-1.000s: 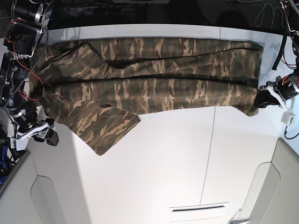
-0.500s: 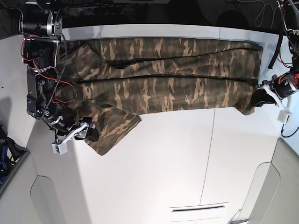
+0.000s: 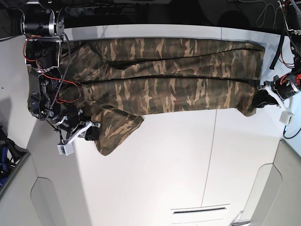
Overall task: Fold the T-shirt properly
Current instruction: 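Lay the folded hem down with both grippers onto the shirt, then open both grippers and release the folded shirt, then grasp the ends of the folded strip with both grippers, then hold both strip ends and tug them slightly apart to straighten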
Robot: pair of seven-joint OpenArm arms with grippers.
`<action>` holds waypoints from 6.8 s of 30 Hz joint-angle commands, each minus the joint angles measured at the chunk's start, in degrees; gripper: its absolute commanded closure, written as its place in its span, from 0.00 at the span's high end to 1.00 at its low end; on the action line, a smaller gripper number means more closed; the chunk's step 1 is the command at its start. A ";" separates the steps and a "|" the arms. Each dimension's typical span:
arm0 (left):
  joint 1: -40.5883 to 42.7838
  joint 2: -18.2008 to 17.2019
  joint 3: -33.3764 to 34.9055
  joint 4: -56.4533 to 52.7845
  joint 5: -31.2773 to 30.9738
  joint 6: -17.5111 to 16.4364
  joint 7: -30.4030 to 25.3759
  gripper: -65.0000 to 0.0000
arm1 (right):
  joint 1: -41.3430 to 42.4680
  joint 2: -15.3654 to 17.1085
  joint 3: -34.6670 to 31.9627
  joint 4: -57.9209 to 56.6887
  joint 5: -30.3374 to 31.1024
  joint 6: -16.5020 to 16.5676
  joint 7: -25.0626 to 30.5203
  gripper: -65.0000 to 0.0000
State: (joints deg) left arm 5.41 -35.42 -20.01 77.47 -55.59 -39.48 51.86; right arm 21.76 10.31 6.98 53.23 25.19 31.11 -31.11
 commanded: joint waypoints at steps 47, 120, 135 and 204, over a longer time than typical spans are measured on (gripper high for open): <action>0.66 -2.89 -3.04 10.58 -3.82 -0.52 13.31 0.00 | -37.46 1.73 27.56 56.00 34.10 3.26 -26.56 0.00; 13.97 1.88 -24.57 10.64 -13.33 -0.52 13.38 0.55 | -34.67 -0.02 28.96 51.43 25.11 3.19 -24.70 0.00; 14.14 2.91 -14.67 4.81 -2.80 -0.52 6.25 0.67 | -34.64 0.35 25.90 34.82 14.88 2.54 -17.05 0.00; 15.54 6.19 -11.61 1.27 -18.32 -0.52 15.37 0.52 | -34.51 0.31 25.88 34.71 20.72 2.54 -20.06 0.00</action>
State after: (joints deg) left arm 20.95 -28.10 -31.38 78.19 -73.45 -39.77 67.59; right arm -13.17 9.82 32.60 87.20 44.58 33.23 -51.75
